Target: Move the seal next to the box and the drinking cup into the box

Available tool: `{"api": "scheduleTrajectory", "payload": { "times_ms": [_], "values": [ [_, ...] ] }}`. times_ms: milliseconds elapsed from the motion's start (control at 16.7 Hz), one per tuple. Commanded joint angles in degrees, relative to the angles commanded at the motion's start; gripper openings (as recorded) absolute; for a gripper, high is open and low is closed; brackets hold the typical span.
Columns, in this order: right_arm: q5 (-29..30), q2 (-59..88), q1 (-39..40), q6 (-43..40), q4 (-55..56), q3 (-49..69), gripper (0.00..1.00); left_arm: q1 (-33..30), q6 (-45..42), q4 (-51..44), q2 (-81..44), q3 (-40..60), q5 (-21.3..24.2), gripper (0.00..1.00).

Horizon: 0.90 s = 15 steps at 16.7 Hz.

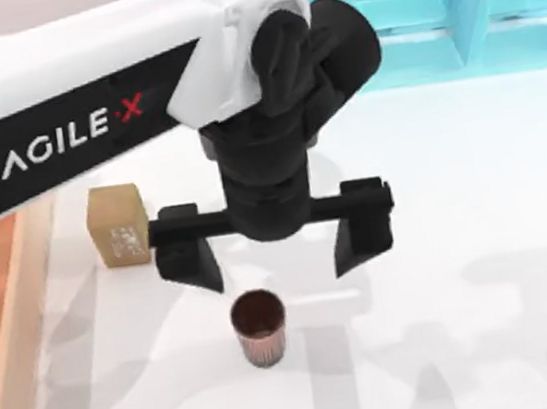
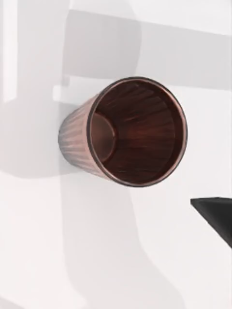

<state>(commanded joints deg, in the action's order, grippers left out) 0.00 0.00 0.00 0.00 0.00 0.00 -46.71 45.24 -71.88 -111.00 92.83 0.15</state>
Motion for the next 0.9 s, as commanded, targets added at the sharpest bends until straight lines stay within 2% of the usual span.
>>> {"api": "scheduleTrajectory", "payload": {
  "times_ms": [240, 660, 900],
  "values": [
    [0.0, 0.0, 0.0, 0.0, 0.0, 0.0, 1.0, 0.2, -0.1, 0.9, -0.3, -0.7, 0.0, 1.0],
    [0.0, 0.0, 0.0, 0.0, 0.0, 0.0, 1.0, 0.1, -0.2, 15.6, -3.5, -11.8, 0.0, 1.0],
    [0.0, 0.0, 0.0, 0.0, 0.0, 0.0, 1.0, 0.1, -0.2, 17.0, -3.9, -13.1, 0.0, 1.0]
  ]
}}
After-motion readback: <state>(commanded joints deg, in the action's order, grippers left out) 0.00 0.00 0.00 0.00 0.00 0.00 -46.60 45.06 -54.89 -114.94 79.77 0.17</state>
